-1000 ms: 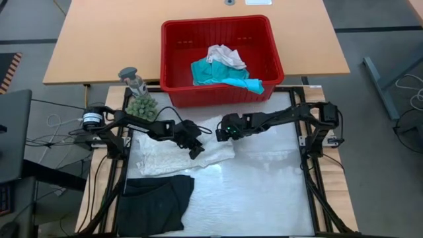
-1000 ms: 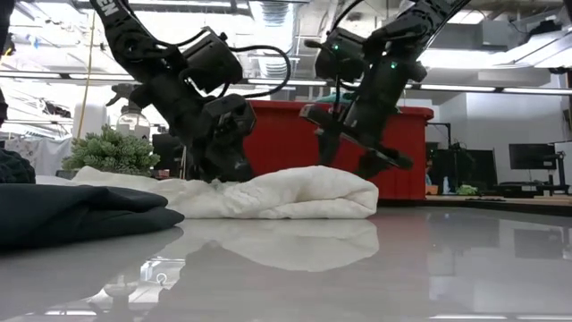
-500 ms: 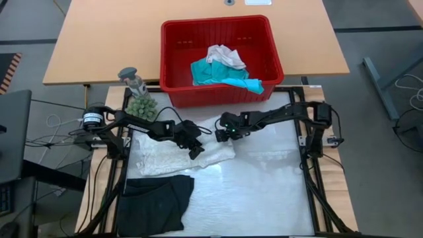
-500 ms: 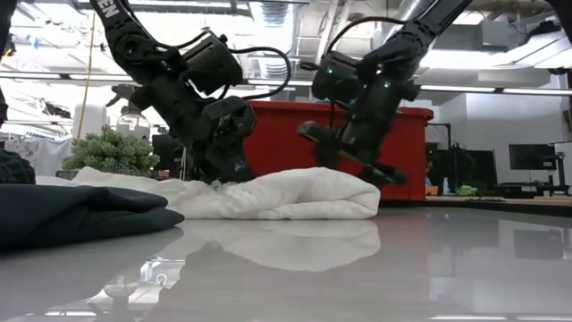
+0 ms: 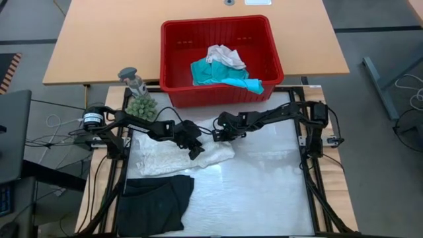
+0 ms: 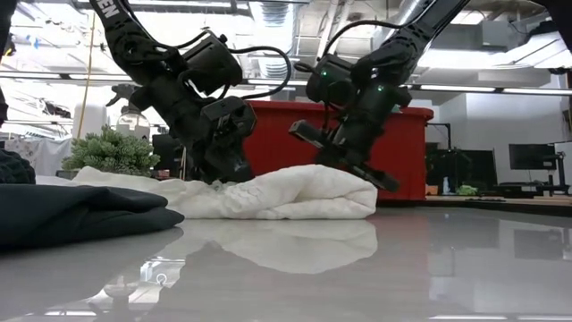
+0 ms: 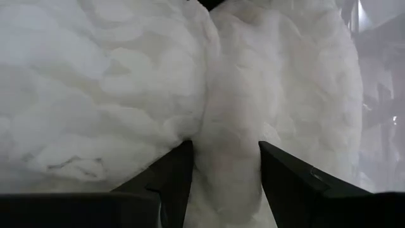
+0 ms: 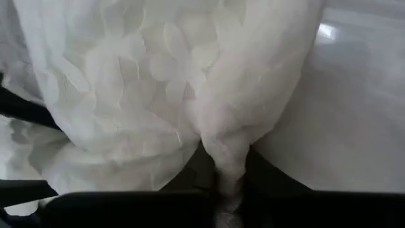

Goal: Fold Laundry from Bin
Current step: Fold the white dress

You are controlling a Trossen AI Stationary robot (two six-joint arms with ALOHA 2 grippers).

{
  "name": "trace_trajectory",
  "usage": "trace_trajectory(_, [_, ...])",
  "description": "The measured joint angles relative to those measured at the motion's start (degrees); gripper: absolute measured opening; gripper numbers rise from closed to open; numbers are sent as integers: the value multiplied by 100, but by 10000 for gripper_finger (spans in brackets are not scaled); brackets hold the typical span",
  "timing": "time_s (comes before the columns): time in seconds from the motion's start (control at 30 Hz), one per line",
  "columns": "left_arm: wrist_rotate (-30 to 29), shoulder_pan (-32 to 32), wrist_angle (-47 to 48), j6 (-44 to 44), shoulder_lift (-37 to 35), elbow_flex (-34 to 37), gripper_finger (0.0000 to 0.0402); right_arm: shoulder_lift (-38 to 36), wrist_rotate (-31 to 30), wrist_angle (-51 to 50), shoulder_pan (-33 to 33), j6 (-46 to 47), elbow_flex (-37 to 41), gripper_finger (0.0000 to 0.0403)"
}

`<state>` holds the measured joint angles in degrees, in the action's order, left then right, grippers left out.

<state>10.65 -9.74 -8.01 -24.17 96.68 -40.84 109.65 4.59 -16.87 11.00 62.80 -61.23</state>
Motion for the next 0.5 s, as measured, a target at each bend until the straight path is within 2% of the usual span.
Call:
trace_trajectory(0.13, [325,-2,-279,18,20,-39,171,-257,-196,-693,-27,43,7,57])
trace_trajectory(0.23, [716,-7,-191,114,-2,-383,171,-548,-549,-1359,-61,46,12,57])
trace_trajectory(0.4, [1610,-149,321,182,-46,-1471,171,-950,-1065,-2596,5,61,46,57])
trace_trajectory(0.5, [2004,-253,1017,194,-46,-2196,171,-1143,-1260,-3347,7,106,52,57])
